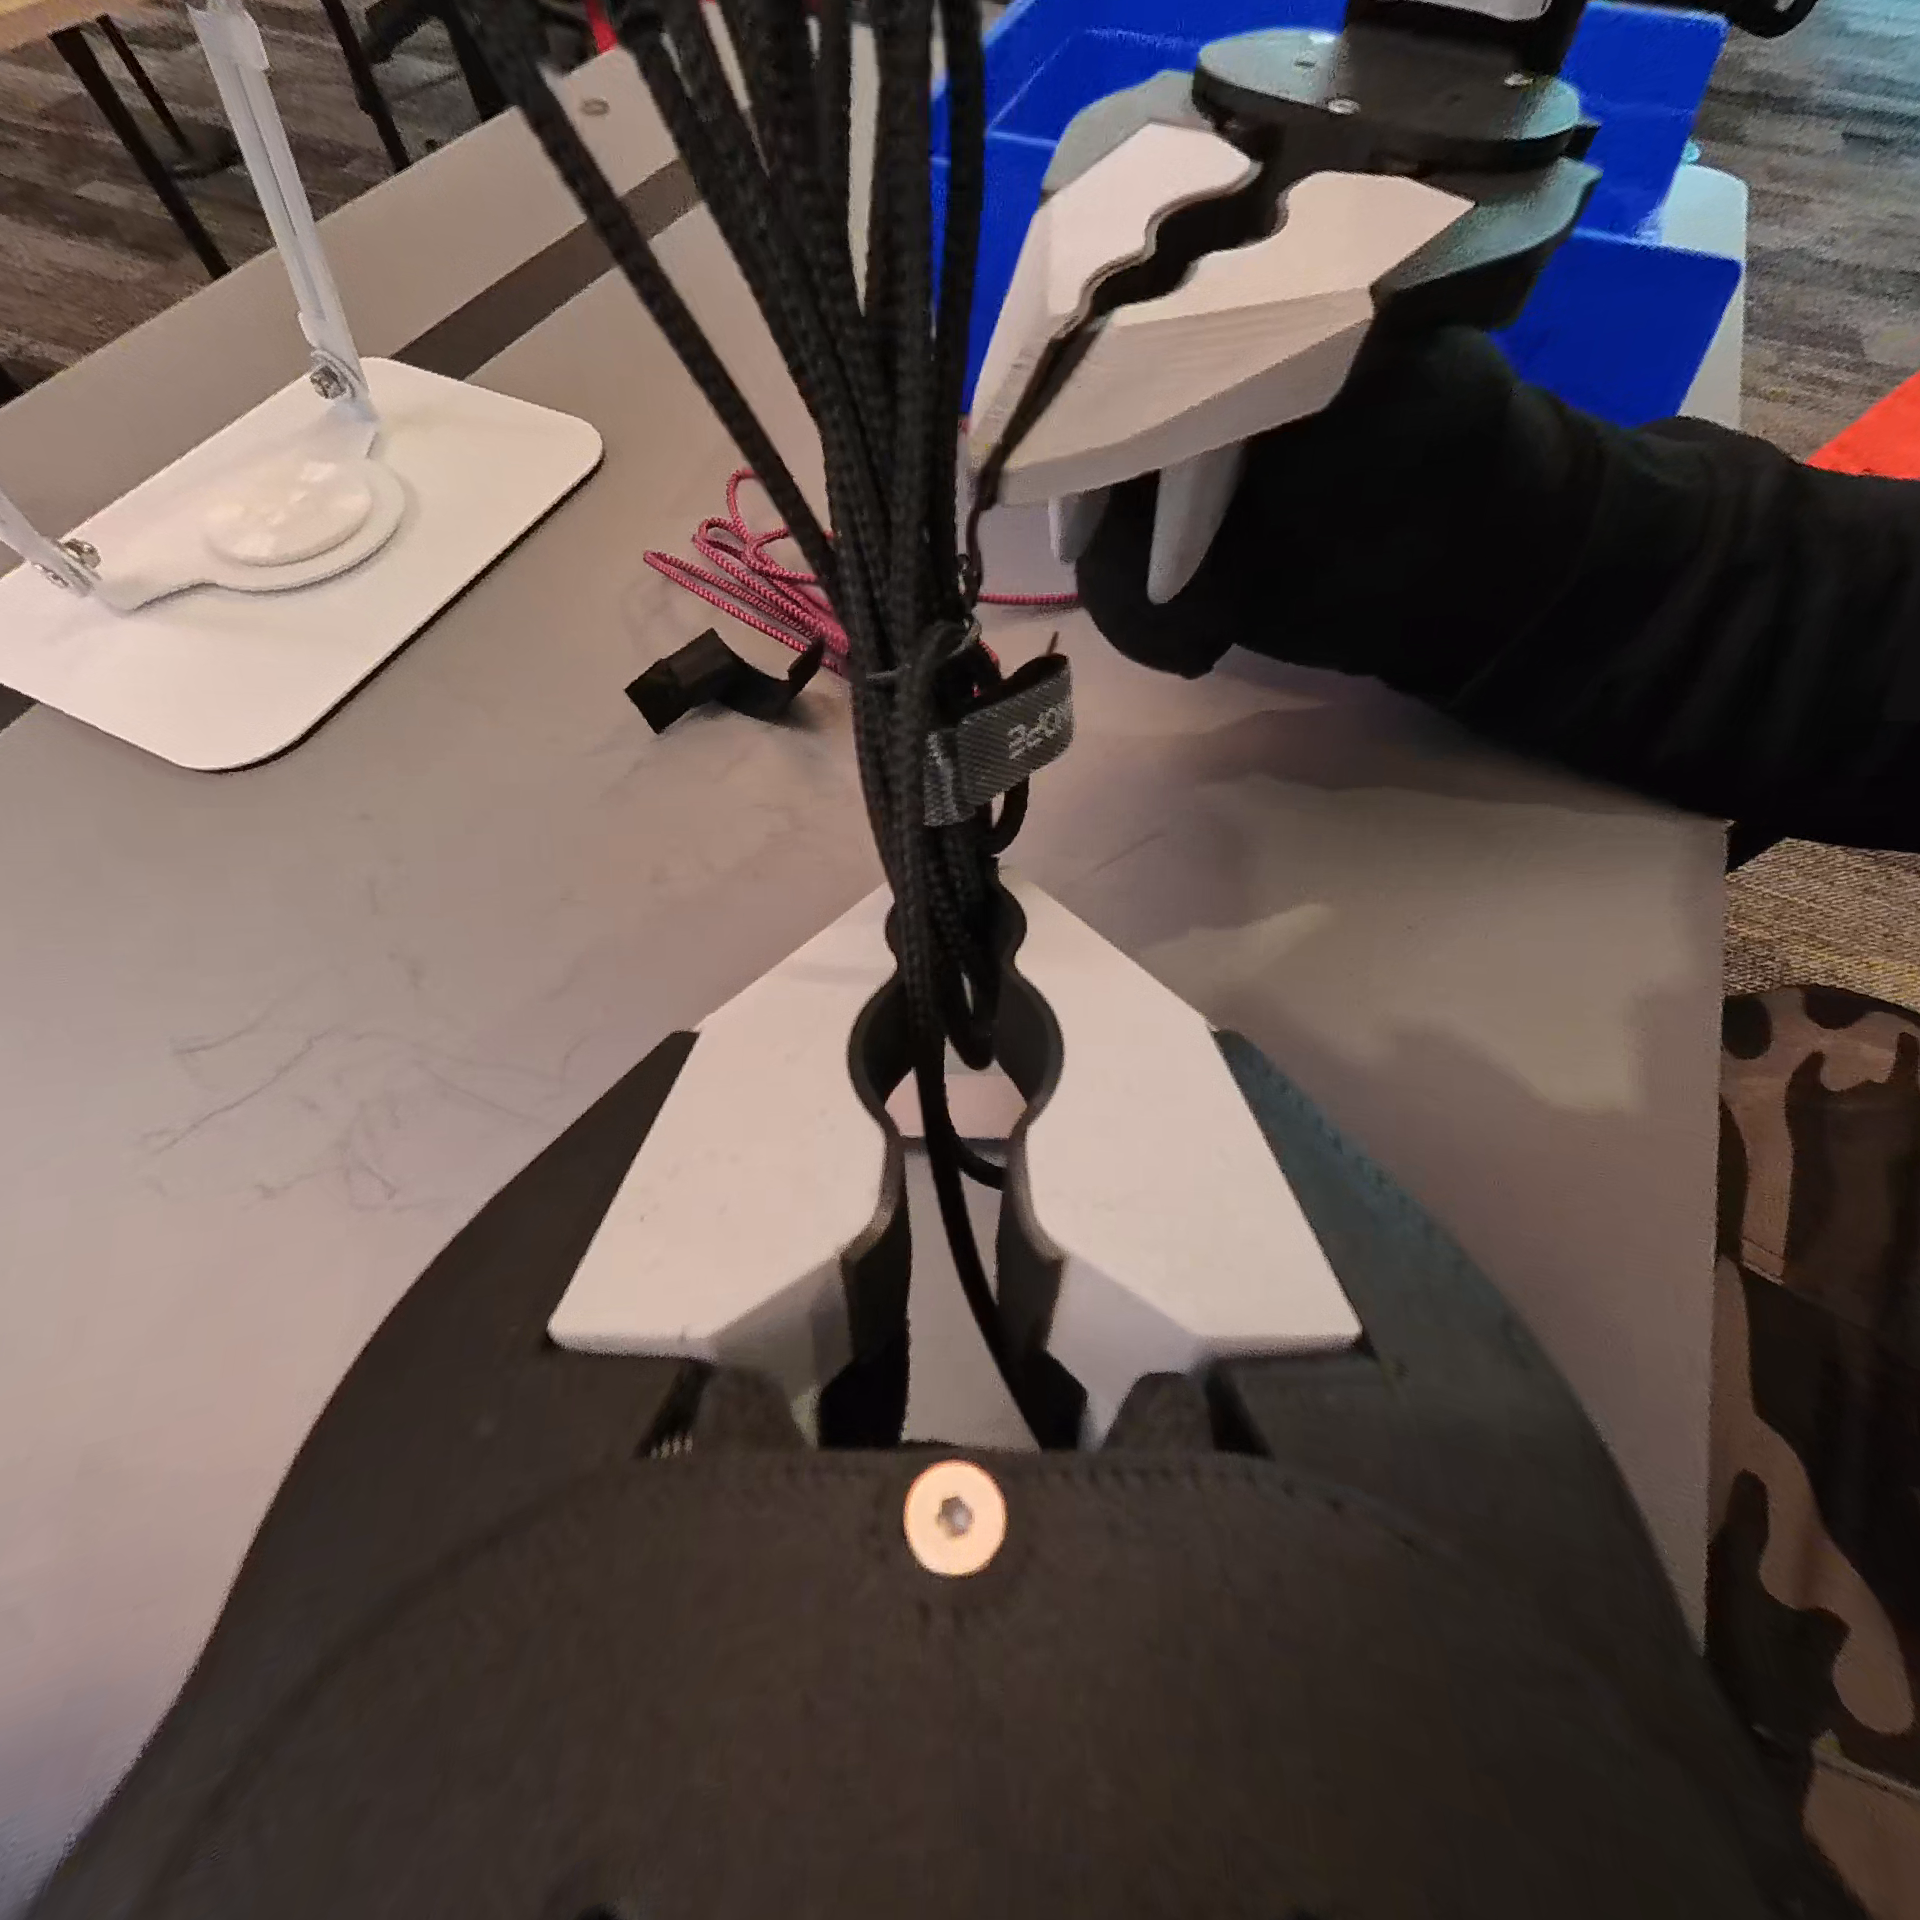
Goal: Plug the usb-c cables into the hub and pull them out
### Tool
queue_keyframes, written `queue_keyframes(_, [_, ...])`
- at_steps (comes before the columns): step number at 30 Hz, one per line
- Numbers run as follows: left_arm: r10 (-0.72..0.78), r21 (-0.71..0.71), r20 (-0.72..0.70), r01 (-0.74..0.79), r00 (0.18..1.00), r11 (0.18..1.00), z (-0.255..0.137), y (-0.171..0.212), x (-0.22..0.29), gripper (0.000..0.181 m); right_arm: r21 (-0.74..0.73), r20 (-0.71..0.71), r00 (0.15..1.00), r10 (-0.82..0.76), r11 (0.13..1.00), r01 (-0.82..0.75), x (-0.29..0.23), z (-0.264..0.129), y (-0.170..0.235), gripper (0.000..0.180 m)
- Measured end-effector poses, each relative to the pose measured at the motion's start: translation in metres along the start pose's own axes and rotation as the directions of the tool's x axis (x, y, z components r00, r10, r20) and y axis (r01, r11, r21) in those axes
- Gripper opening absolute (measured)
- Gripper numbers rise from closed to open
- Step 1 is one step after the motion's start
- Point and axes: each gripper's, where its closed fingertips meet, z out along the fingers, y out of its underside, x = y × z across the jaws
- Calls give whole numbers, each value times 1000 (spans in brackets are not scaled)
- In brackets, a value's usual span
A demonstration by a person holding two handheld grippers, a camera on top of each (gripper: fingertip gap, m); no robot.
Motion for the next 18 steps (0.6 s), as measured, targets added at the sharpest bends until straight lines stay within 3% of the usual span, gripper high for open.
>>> queue_keyframes(7, [-64,34,-1,64,998,997,-2,-5,-6,6,-44,85,996,-42,998,46,-18,3,4,0])
queue_keyframes(18, [-78,114,-128,93,989,989,-2,-20,17,6,-141,3,1000,5,990,-4,2,6,25,0])
